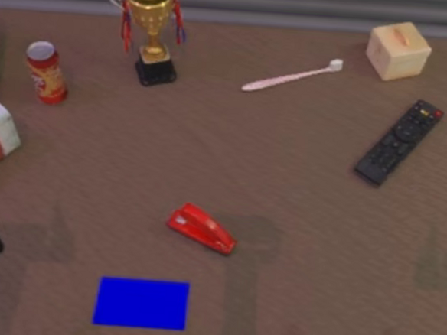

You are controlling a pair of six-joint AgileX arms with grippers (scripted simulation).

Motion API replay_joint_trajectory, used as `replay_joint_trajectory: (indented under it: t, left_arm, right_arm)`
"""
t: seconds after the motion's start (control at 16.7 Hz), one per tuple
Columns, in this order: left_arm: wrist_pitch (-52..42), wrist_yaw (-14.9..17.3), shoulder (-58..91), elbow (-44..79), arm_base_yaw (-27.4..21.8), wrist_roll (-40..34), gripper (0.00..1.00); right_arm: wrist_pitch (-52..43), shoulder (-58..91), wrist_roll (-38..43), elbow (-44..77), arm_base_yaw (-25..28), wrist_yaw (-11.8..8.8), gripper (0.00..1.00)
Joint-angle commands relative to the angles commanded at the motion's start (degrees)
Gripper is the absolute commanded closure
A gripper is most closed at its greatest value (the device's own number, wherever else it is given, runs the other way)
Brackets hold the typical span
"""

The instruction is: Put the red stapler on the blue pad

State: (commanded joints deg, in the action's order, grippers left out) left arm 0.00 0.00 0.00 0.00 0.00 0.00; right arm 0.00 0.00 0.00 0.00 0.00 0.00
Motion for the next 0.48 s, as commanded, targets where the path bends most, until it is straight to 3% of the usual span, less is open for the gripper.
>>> replay_joint_trajectory:
  t: [0.24, 0.48]
  left_arm:
    - [-1.16, 0.07, 1.75, 1.75, -0.77, 1.54, 0.00]
    - [-8.02, 0.14, 12.58, 12.36, -4.80, 10.24, 0.00]
  right_arm:
    - [0.00, 0.00, 0.00, 0.00, 0.00, 0.00, 0.00]
    - [0.00, 0.00, 0.00, 0.00, 0.00, 0.00, 0.00]
